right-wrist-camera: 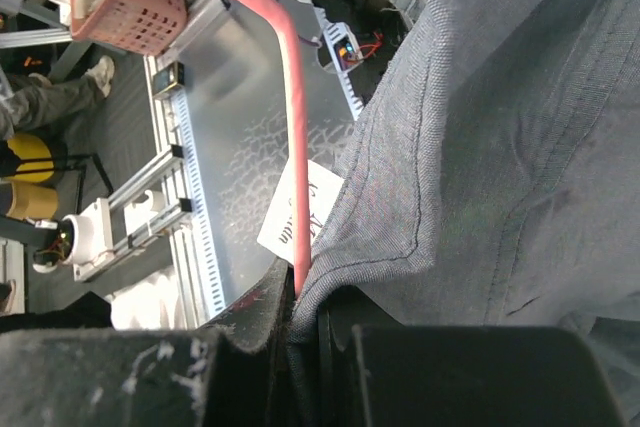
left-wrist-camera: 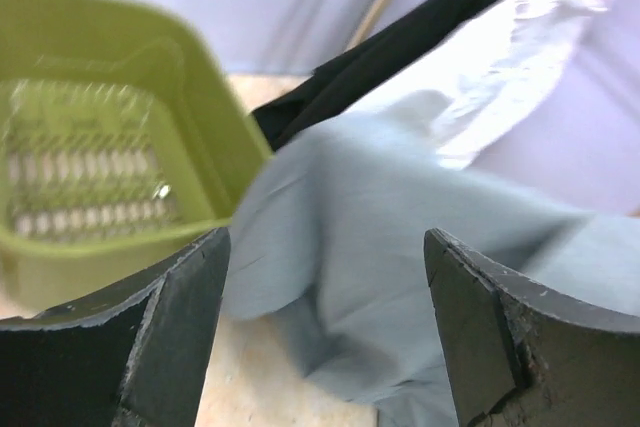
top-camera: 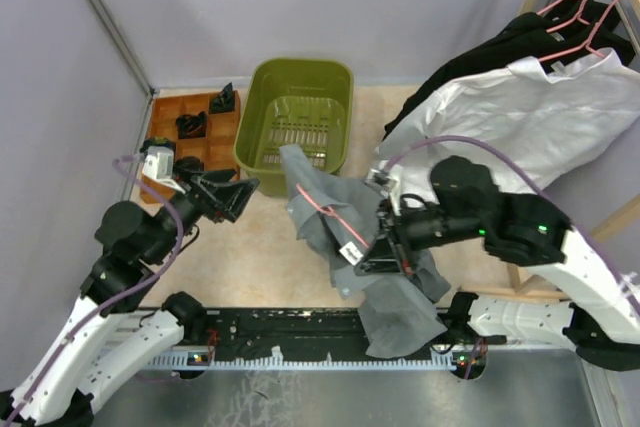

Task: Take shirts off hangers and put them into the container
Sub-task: Move the bin to the center of the board, then adjust the hanger.

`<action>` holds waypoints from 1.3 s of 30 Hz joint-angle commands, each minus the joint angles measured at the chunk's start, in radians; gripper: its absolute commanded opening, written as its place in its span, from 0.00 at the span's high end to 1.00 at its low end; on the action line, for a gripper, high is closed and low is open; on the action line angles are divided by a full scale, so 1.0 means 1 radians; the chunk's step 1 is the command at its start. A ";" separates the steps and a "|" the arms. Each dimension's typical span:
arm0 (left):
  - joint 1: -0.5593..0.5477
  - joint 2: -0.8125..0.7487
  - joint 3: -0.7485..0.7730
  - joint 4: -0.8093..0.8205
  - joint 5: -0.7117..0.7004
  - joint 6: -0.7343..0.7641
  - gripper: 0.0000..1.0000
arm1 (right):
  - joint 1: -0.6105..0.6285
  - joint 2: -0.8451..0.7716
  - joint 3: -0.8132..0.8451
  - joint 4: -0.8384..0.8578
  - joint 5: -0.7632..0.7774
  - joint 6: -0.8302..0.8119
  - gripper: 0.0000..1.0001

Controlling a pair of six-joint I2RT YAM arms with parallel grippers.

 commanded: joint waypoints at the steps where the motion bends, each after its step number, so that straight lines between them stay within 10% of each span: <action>1: 0.002 -0.042 -0.009 0.222 0.369 0.173 0.14 | 0.002 0.092 -0.041 0.241 -0.033 -0.015 1.00; 6: 0.002 -0.006 0.000 0.340 0.692 0.170 0.14 | -0.083 0.170 -0.135 0.472 -0.232 0.112 1.00; 24: 0.000 0.014 -0.204 0.744 0.733 0.264 0.29 | -0.106 0.162 -0.306 0.696 -0.426 0.200 1.00; 34: 0.000 0.125 -0.113 0.664 0.912 0.236 0.59 | -0.105 0.160 -0.321 0.707 -0.434 0.198 1.00; 39: 0.000 0.123 -0.060 0.679 0.870 0.228 1.00 | -0.104 0.178 -0.219 0.467 -0.313 0.048 0.84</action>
